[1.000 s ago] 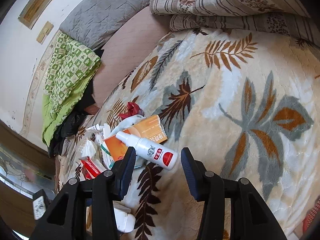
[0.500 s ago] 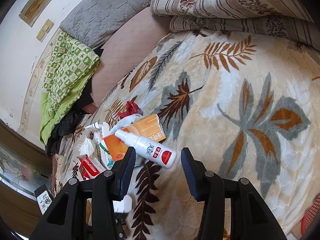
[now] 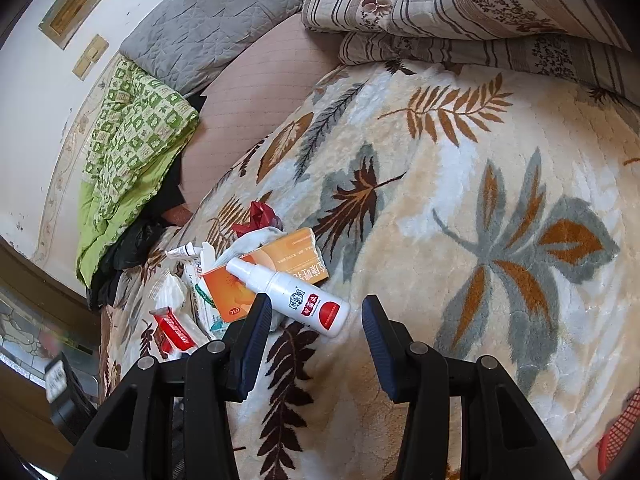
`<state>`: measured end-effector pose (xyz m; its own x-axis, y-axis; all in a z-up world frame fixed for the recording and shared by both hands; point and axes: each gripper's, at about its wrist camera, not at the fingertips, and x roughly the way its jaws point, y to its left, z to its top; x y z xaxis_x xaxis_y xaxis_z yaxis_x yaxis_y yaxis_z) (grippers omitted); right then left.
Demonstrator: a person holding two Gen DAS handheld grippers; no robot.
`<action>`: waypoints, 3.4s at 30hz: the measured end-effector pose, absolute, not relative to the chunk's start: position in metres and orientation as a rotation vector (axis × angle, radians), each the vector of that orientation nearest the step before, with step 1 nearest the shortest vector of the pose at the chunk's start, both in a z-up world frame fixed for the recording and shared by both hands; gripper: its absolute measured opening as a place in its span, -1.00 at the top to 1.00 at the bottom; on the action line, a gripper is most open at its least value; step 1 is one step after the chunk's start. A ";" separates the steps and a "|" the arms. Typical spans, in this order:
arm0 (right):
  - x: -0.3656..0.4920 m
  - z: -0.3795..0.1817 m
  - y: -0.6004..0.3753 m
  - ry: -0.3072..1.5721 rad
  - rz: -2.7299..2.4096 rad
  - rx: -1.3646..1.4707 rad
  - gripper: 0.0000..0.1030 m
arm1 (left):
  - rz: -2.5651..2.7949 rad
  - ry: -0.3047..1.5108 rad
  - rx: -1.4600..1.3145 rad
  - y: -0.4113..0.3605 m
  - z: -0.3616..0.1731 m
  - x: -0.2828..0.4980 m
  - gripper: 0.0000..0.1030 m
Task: Collect trash
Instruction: 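Grasp the blue-white medicine box with the left tool and lift it, then carry both items to the red basket and release them from both tools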
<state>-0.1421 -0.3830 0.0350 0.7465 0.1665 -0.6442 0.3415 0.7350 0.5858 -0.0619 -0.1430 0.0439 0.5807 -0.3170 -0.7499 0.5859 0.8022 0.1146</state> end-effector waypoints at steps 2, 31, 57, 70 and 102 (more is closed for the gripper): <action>-0.142 0.035 -0.382 0.738 -0.104 0.753 0.01 | -0.504 0.833 0.346 -0.136 0.036 -0.050 0.23; -0.107 0.036 -0.313 0.821 -0.056 0.285 0.01 | -0.367 0.826 -0.129 -0.010 0.063 -0.032 0.68; -0.081 0.031 -0.297 0.823 -0.097 0.081 0.25 | -0.310 0.956 0.113 -0.039 0.023 -0.050 0.34; -0.125 0.057 -0.309 0.758 -0.076 0.335 0.28 | -0.314 0.759 0.096 -0.044 0.060 -0.076 0.34; -0.190 0.067 -0.295 0.702 -0.024 0.418 0.28 | -0.409 0.599 0.274 -0.113 0.069 -0.131 0.34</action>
<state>-0.1898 -0.2950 0.0665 0.7665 0.1171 -0.6315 0.1608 0.9169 0.3652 -0.1305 -0.1125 0.0687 0.7500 -0.2912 -0.5940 0.4474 0.8847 0.1312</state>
